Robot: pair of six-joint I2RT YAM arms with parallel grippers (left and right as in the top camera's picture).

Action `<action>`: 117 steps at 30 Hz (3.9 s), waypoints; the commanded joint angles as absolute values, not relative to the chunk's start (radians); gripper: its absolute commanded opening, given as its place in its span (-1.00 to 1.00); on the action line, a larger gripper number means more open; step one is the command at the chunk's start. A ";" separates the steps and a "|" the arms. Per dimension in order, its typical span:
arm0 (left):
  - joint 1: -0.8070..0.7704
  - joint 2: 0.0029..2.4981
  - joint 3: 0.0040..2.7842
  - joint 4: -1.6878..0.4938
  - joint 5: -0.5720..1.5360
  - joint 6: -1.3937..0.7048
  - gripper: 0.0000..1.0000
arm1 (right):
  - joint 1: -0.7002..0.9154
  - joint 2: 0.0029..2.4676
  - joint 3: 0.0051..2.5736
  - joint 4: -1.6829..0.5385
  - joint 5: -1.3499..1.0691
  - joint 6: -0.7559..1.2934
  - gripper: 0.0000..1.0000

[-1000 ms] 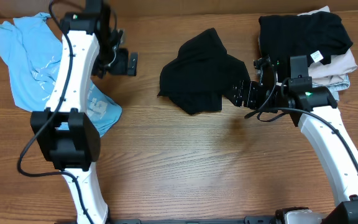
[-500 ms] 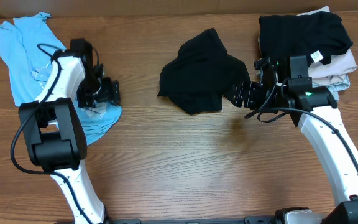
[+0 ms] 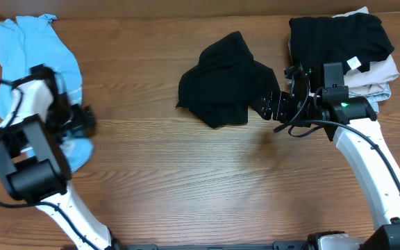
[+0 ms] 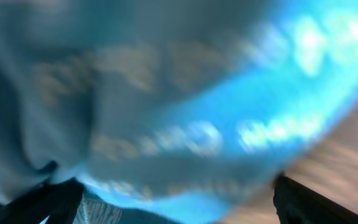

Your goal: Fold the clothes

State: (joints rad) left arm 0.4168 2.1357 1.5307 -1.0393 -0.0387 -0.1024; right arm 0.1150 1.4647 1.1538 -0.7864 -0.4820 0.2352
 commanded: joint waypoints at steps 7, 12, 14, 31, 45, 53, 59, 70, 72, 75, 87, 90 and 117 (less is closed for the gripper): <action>0.525 2.139 1.544 -1.025 -0.099 -0.110 1.00 | 0.119 1.487 1.179 -0.747 -0.471 0.240 0.53; 0.506 2.139 1.709 -1.146 0.042 -0.038 0.99 | 0.119 1.489 1.179 -0.709 -0.471 0.240 0.52; 0.486 2.139 1.807 -1.201 0.151 0.003 0.99 | 0.119 1.492 1.179 -0.687 -0.471 0.238 0.52; -0.093 2.139 2.149 -1.283 0.358 0.320 1.00 | 0.030 1.520 1.181 -0.728 -0.397 0.263 0.66; -0.550 2.247 2.142 -1.028 0.299 0.374 0.99 | -0.269 1.519 1.201 -0.857 -0.404 0.258 0.67; -0.672 2.388 2.142 -0.973 0.183 0.393 0.96 | -0.282 1.519 1.200 -0.875 -0.404 0.255 0.67; -0.751 2.405 2.142 -0.990 0.022 0.393 0.84 | -0.282 1.519 1.200 -0.887 -0.404 0.255 0.68; -0.767 2.397 2.145 -1.114 -0.196 0.363 0.42 | -0.282 1.519 1.200 -0.903 -0.402 0.255 0.68; -0.766 2.397 2.145 -1.135 -0.213 0.347 0.41 | -0.282 1.519 1.200 -0.903 -0.400 0.255 0.68; -0.764 2.399 2.144 -1.127 -0.195 0.333 0.40 | -0.282 1.519 1.200 -0.902 -0.400 0.255 0.68; -0.764 2.400 2.126 -1.129 0.004 0.333 -0.15 | -0.282 1.519 1.200 -0.915 -0.400 0.255 0.68; -0.764 2.400 2.113 -1.118 0.000 0.334 -0.03 | -0.282 1.519 1.200 -0.915 -0.393 0.246 0.69; -0.709 2.399 2.182 -1.153 -0.239 0.304 -0.92 | -0.282 1.519 1.199 -0.923 -0.393 0.229 0.66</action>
